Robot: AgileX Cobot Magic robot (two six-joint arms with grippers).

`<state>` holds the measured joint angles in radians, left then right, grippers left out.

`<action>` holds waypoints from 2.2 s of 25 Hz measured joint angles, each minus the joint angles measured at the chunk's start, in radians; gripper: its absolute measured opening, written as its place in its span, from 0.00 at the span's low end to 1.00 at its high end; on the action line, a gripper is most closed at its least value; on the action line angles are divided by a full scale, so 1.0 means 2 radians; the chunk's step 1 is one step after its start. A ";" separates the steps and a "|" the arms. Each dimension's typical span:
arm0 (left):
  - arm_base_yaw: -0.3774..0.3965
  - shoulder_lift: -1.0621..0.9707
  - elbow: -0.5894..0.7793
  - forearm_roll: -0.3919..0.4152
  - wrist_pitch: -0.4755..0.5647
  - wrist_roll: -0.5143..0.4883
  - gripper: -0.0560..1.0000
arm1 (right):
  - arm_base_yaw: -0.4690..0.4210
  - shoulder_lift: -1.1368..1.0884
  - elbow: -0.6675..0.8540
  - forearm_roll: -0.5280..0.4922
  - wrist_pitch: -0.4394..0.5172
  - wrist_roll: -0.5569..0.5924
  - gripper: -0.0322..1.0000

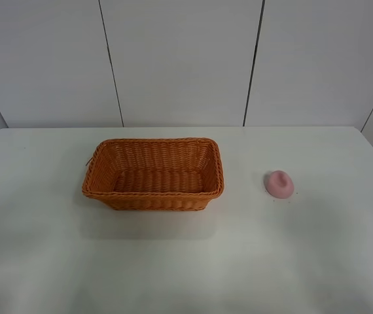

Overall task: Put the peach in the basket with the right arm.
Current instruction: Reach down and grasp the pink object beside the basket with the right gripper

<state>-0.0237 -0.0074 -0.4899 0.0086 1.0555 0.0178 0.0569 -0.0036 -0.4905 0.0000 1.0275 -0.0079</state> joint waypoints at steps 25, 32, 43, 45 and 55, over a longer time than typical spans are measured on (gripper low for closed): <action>0.000 0.000 0.000 0.000 0.000 0.000 0.99 | 0.000 0.399 -0.103 0.000 -0.028 -0.002 0.71; 0.000 0.000 0.000 0.000 0.000 0.000 0.99 | 0.000 0.680 -0.219 0.000 -0.069 -0.007 0.71; 0.000 0.000 0.000 0.000 0.000 0.000 0.99 | 0.012 0.951 -0.434 0.023 -0.072 -0.007 0.71; 0.000 0.000 0.000 0.000 0.000 0.000 0.99 | 0.029 0.968 -0.452 0.025 -0.071 -0.008 0.71; 0.000 0.000 0.000 0.000 0.000 0.000 0.99 | 0.044 1.021 -0.464 0.000 -0.100 0.032 0.71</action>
<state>-0.0237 -0.0074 -0.4899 0.0086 1.0555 0.0178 0.1450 2.0390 -1.4184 0.0000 0.8282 0.0568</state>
